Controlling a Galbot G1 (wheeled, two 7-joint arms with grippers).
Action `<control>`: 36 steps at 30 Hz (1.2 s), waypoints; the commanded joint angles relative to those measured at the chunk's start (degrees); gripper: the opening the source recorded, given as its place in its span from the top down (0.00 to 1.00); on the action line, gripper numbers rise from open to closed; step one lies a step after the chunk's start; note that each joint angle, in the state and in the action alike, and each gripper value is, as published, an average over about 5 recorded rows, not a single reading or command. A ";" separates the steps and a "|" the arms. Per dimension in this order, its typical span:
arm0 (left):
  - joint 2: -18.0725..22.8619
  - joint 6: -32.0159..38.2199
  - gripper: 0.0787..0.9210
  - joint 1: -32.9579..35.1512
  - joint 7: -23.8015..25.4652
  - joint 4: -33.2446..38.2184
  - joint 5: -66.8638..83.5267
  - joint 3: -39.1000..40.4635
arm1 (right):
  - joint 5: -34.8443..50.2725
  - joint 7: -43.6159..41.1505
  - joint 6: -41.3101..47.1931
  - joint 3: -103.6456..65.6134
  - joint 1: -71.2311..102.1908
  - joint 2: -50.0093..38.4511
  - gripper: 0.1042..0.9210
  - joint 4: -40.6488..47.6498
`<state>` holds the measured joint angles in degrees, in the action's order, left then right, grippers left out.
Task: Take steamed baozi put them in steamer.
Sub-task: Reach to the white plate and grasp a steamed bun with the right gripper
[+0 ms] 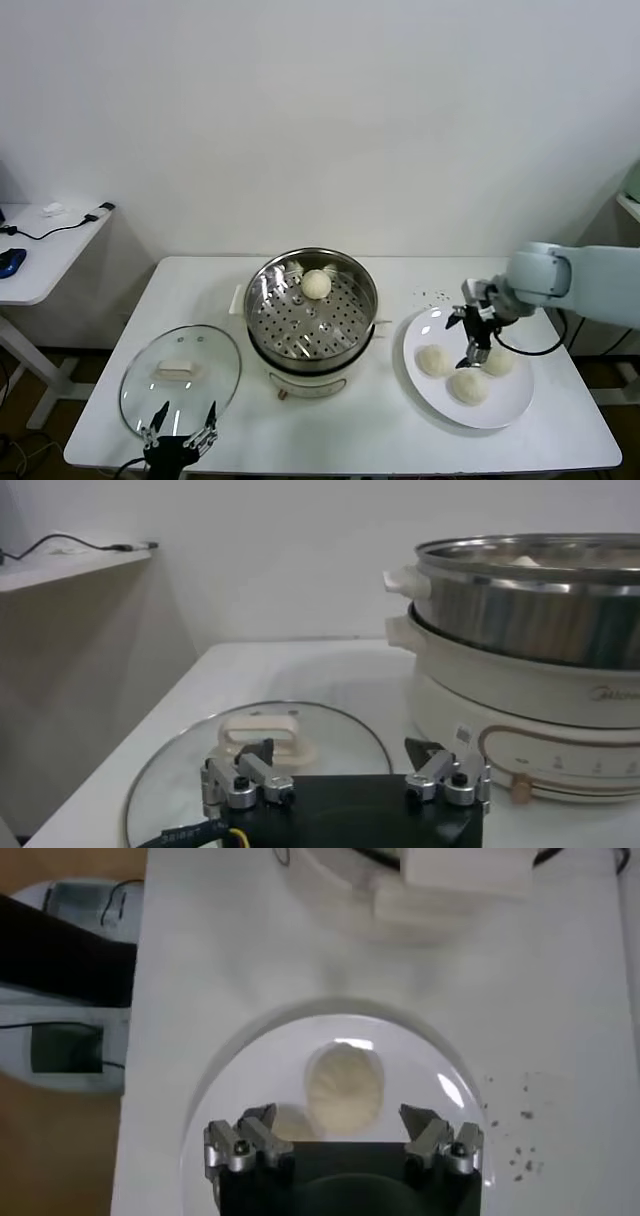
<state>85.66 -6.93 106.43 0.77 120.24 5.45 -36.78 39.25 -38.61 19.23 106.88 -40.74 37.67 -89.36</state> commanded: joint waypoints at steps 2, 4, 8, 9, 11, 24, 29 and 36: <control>-0.15 -0.10 0.12 -0.32 0.09 -0.50 0.01 0.05 | -2.24 2.61 4.48 -11.33 15.60 1.85 0.12 7.32; -0.08 -0.16 0.12 -0.44 0.11 -0.50 0.01 0.06 | -3.00 2.58 4.09 -12.69 16.76 2.58 0.12 9.04; 0.05 -0.18 0.12 -0.54 0.12 -0.63 0.00 0.13 | -3.86 2.27 3.16 -14.85 18.38 3.86 0.12 11.82; 0.07 -0.17 0.12 -0.53 0.12 -0.70 0.00 0.14 | -3.98 2.06 2.99 -14.94 18.48 4.07 0.12 12.03; 0.09 -0.12 0.12 -0.52 0.10 -0.84 0.01 0.10 | -4.23 1.60 2.75 -14.88 18.50 4.34 0.12 12.16; 0.21 -0.11 0.12 -0.46 -0.03 -0.92 0.01 0.07 | -6.39 0.43 2.23 -14.93 18.26 4.15 0.13 11.24; 0.29 -0.17 0.12 -0.51 -0.21 -0.91 -0.06 0.34 | -6.07 -0.86 1.44 -15.17 17.13 3.72 0.26 10.44; 0.30 -0.20 0.12 -0.32 -0.33 -0.55 -0.10 0.38 | -6.41 -4.85 -1.02 -14.94 14.13 2.54 0.32 9.48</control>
<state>85.95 -7.07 106.02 0.49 119.40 5.41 -36.40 33.35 -40.36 19.73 92.31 -24.88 40.63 -79.81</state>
